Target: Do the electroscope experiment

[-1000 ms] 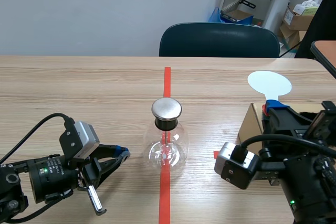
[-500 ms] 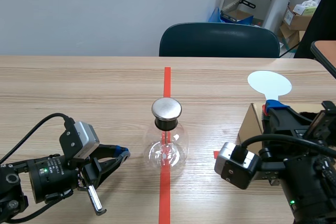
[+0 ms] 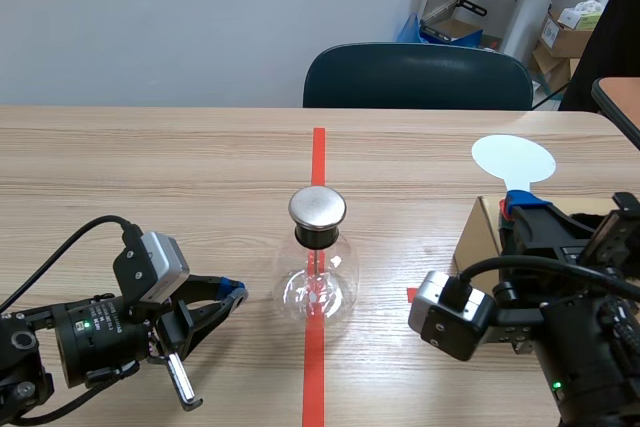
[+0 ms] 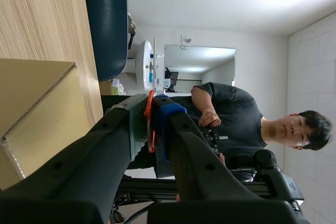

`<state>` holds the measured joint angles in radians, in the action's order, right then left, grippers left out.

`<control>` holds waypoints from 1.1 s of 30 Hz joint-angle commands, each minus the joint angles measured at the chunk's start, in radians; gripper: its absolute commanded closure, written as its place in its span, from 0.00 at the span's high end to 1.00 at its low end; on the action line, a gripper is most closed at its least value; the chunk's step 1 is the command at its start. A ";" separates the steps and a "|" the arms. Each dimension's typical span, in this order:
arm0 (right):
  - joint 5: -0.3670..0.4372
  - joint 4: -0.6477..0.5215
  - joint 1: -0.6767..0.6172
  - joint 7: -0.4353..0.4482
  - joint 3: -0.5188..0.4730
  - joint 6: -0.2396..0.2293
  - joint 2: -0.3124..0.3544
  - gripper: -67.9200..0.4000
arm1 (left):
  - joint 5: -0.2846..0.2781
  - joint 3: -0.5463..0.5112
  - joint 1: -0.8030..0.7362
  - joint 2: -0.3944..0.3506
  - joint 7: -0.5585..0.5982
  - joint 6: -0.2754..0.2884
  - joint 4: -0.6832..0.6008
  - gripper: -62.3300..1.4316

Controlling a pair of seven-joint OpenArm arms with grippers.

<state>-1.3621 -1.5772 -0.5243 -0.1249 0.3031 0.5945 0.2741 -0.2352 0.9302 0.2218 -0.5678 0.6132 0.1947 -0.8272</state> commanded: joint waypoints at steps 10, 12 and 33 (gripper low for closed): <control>0.001 -0.018 0.009 0.000 -0.003 0.003 0.005 0.01 | -0.007 0.001 0.005 0.005 0.014 0.002 -0.023 0.07; 0.001 -0.018 0.009 0.000 -0.003 0.003 0.005 0.01 | -0.007 0.001 0.005 0.005 0.014 0.002 -0.023 0.07; 0.150 -0.019 -0.175 0.335 -0.198 0.188 -0.004 0.02 | -0.007 -0.001 -0.014 0.003 0.024 0.002 -0.023 0.07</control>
<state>-1.2194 -1.5772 -0.7052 0.2077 0.1169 0.7246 0.2722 -0.2352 0.9302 0.2050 -0.5678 0.6178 0.1947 -0.8272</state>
